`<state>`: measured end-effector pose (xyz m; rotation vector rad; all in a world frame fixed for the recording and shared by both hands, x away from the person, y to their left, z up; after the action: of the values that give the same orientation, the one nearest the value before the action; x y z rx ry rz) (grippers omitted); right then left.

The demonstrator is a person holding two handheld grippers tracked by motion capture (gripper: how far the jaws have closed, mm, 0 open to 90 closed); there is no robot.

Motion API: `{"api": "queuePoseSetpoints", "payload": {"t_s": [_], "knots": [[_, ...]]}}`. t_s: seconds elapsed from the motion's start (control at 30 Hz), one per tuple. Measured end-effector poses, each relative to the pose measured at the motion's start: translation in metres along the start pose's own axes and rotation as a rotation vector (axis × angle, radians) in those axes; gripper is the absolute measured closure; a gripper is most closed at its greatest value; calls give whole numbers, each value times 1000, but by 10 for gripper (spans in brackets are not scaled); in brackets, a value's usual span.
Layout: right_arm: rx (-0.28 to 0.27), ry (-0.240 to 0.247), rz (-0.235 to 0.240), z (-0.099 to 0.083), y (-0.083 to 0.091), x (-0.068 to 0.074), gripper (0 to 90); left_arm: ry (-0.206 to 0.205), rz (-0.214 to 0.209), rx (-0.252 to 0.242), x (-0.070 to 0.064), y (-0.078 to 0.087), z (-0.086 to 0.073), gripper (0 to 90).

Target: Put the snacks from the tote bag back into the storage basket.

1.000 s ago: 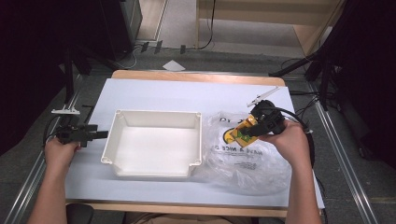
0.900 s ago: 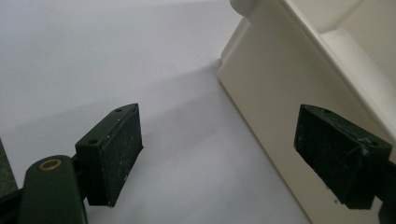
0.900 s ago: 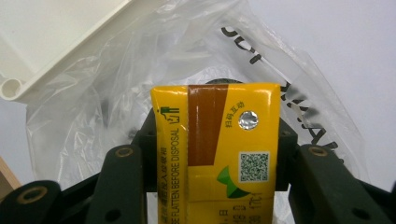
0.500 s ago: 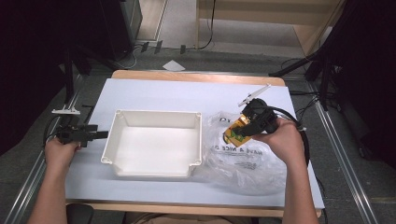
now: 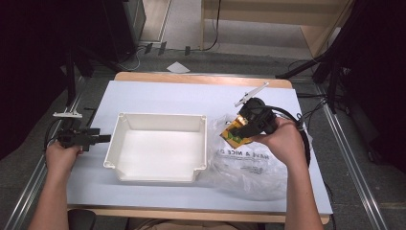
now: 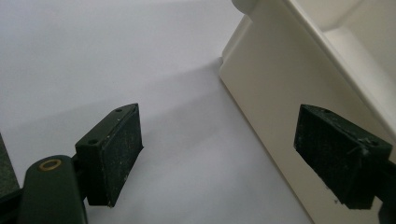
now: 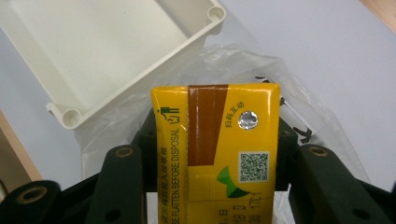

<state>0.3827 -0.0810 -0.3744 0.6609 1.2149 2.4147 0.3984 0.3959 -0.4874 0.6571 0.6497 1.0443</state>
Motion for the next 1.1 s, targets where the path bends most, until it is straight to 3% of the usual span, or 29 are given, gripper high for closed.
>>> {"api": "queuePoseSetpoints", "payload": {"t_s": [0.47,1.1], "knots": [[-18,45,8,18,2,11,546,-3,3,1,0,3,-3,162],[-17,106,31,38,-8,21,547,1,9,-14,1,12,-10,162]]}}
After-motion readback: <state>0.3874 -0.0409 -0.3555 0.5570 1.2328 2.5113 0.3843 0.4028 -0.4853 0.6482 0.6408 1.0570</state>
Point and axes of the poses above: each handheld gripper's, and its own axes: y roughly backward along the jaws, z roughly out of its top, x roughly to its left, the point moved 8 cm from there along -y, roughly forward along the jaws, and after that the axes turned 15 degrees about z, right-handed, at the moved point
